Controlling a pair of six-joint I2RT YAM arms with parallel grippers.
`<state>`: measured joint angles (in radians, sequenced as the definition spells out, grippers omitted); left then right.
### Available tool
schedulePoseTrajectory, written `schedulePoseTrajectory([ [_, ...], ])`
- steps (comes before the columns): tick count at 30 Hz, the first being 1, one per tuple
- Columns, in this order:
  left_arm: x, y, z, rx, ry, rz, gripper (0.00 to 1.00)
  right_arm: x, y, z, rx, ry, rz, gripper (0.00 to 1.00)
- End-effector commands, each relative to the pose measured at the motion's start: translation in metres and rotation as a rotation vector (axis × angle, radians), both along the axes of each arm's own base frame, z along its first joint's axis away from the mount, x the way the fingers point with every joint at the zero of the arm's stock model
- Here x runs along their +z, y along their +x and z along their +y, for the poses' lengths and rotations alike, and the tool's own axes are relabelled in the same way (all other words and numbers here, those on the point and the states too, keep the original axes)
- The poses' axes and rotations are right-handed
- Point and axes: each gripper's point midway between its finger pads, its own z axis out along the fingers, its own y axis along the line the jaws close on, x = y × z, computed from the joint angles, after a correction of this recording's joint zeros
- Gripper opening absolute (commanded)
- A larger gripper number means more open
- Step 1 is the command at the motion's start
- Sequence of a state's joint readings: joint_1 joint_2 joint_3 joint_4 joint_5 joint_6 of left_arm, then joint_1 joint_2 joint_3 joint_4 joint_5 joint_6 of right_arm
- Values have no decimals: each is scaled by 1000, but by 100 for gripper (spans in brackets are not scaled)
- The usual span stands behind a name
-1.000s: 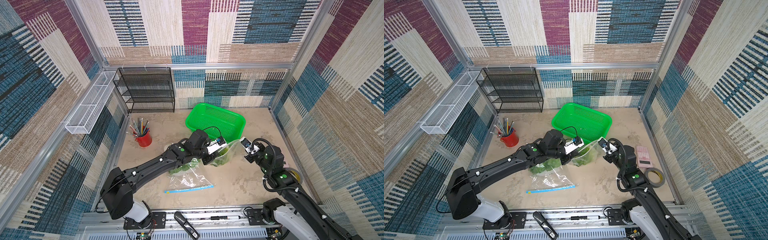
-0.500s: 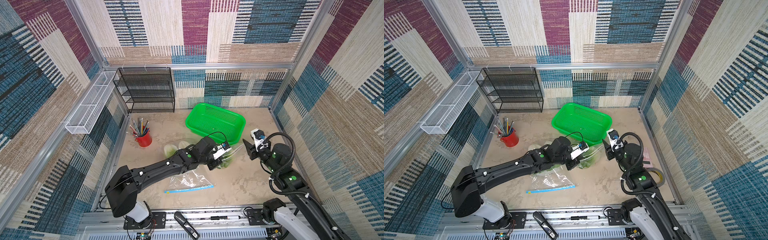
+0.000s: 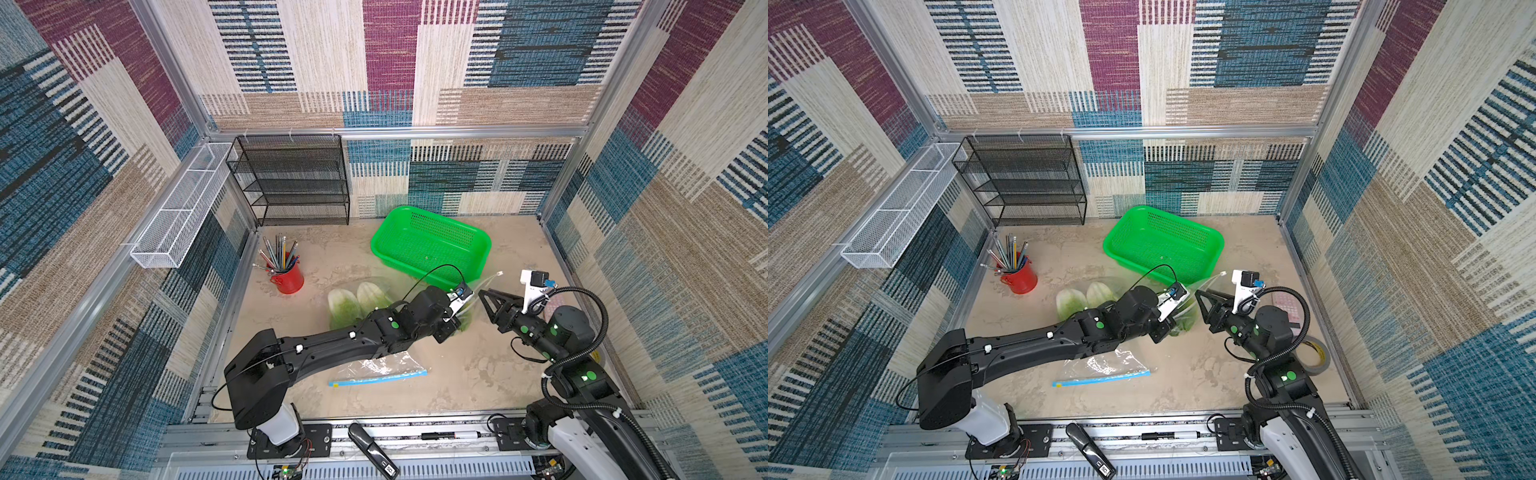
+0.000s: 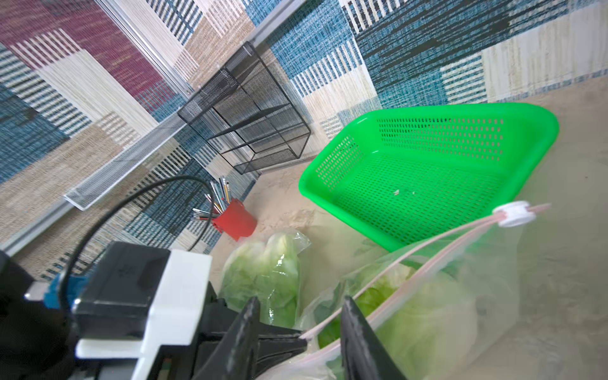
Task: Open the zip-top bag and take out the chinese cabbages
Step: Adjust the zipper food storage bag at the center of the board.
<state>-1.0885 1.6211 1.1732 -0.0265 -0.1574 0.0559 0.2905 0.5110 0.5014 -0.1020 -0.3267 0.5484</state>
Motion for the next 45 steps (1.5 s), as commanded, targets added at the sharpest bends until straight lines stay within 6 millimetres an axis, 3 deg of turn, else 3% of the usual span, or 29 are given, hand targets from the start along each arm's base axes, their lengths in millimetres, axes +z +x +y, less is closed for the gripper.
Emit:
schedulePoseTrajectory([
  [1, 14, 6, -5, 31, -43, -55, 0, 14, -4, 7, 39, 92, -6, 43],
  [6, 18, 5, -4, 44, -53, -79, 0, -13, 4, 10, 36, 102, 108, 42],
  [13, 25, -3, -7, 52, -62, -126, 0, -44, 8, -1, -45, 97, 220, 42],
  [24, 24, -14, -6, 75, -98, -146, 0, -105, -4, -9, -101, 75, 432, 40],
  [29, 20, -33, -13, 49, -136, -142, 0, -114, -12, -1, -55, 135, 453, 39],
  [37, 8, -49, -8, 31, -190, -76, 0, -124, -20, -7, -72, 121, 453, 39],
  [45, 10, -55, -10, 10, -214, -38, 0, -109, -13, -6, -71, -6, 351, 46],
])
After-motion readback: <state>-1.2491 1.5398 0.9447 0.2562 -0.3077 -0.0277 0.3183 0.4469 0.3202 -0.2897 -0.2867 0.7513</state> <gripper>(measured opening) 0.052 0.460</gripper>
